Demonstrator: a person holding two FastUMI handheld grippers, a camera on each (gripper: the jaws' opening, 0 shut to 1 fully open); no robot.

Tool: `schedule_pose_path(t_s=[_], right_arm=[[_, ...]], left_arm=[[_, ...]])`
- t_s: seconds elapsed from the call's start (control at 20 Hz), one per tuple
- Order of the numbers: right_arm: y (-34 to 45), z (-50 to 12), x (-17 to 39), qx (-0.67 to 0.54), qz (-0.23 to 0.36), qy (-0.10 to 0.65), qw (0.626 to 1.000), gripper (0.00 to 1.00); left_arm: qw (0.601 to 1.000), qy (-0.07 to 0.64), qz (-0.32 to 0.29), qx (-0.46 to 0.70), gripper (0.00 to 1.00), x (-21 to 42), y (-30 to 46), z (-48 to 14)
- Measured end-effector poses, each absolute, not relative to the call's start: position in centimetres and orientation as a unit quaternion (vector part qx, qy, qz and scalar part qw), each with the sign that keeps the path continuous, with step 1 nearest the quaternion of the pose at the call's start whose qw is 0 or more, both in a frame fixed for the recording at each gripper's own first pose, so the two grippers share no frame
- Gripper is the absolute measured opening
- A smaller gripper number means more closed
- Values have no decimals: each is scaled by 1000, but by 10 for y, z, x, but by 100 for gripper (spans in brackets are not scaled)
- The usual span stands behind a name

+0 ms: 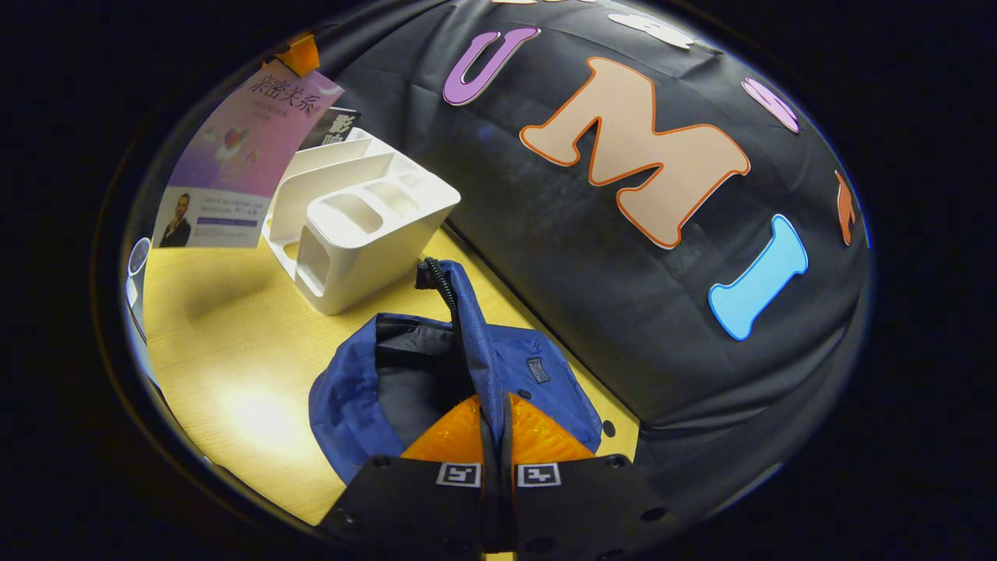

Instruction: Open the schoolbag, grab two books from the bookshelf and put them into the schoolbag.

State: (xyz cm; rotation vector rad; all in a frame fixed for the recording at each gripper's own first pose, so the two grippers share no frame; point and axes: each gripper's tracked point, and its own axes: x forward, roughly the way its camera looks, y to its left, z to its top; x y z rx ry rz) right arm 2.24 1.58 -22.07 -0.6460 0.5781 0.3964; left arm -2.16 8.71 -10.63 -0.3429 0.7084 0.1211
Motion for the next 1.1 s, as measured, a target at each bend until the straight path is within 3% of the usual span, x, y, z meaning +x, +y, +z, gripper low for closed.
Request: schedule_pose_path(t_s=[0.55, 0.9, 1.1], right_arm=[[13, -221, 22, -285, 204, 290, 890, 3], [9, -219, 28, -233, 200, 314, 898, 3], [7, -219, 33, -187, 190, 332, 905, 3]], left_arm=[[887, 344, 17, -309, 29, -30, 9, -144], [859, 293, 44, -417, 29, -19, -14, -172], [864, 242, 63, -437, 29, -10, -15, -175]])
